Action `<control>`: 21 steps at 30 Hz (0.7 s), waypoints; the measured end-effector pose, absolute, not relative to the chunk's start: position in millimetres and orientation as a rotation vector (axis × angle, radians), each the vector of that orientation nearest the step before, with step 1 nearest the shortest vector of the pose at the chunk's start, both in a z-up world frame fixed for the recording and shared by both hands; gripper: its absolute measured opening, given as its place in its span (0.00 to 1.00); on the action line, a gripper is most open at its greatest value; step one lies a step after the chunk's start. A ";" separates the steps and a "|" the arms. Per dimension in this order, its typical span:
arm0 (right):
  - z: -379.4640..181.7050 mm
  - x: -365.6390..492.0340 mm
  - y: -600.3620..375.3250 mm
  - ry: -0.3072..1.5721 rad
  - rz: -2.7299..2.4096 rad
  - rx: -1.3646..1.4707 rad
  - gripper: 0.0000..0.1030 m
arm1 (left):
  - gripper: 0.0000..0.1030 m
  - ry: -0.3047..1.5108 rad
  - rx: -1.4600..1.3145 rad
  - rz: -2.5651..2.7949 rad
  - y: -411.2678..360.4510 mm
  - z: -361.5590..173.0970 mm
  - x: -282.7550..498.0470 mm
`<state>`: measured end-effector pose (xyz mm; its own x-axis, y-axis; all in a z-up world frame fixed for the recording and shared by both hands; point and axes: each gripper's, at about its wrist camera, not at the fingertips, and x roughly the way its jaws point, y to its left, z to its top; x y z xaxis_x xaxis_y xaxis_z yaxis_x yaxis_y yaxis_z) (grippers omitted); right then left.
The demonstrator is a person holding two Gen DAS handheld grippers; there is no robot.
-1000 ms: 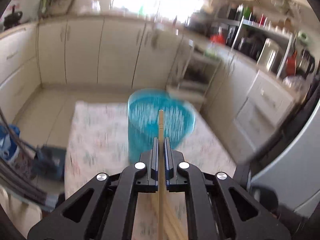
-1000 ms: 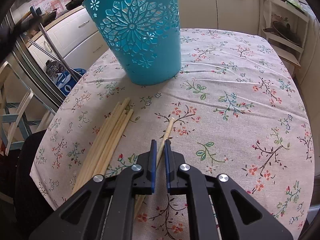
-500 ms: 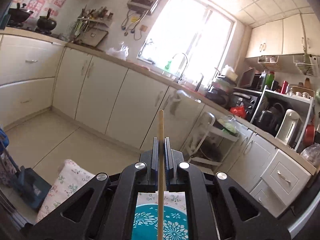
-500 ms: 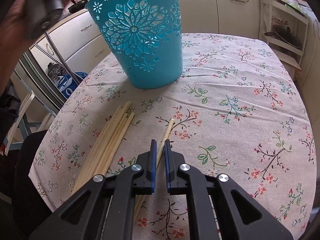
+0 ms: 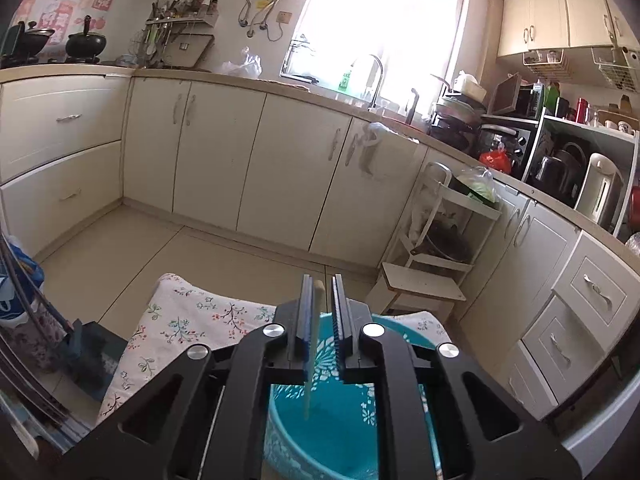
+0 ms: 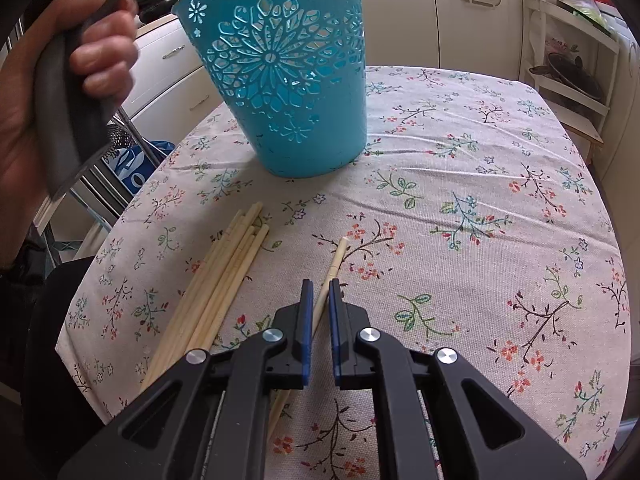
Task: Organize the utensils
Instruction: 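Lift the chopstick over the teal bin and open the left gripper, then close the right gripper on a single chopstick from the pile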
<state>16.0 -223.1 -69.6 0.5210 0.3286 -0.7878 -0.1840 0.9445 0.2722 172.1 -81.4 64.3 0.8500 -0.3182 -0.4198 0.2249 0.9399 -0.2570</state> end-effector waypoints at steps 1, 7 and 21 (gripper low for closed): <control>-69.8 15.5 -223.7 0.979 0.307 0.164 0.08 | 0.25 0.478 -0.195 -0.283 -77.7 64.9 165.2; -69.2 13.6 -221.5 0.992 0.293 0.138 0.09 | 0.57 0.463 -0.168 -0.223 -39.9 65.9 114.4; -43.4 -5.7 -227.4 0.961 0.273 0.211 0.05 | 0.66 0.661 -0.256 -0.143 38.4 -12.2 48.8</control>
<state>-5.7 -227.4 -43.4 0.5431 0.3205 -0.7761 -0.1348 0.9456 0.2962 48.8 38.4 -12.2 0.7812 -0.2113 -0.5875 0.0496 0.9590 -0.2790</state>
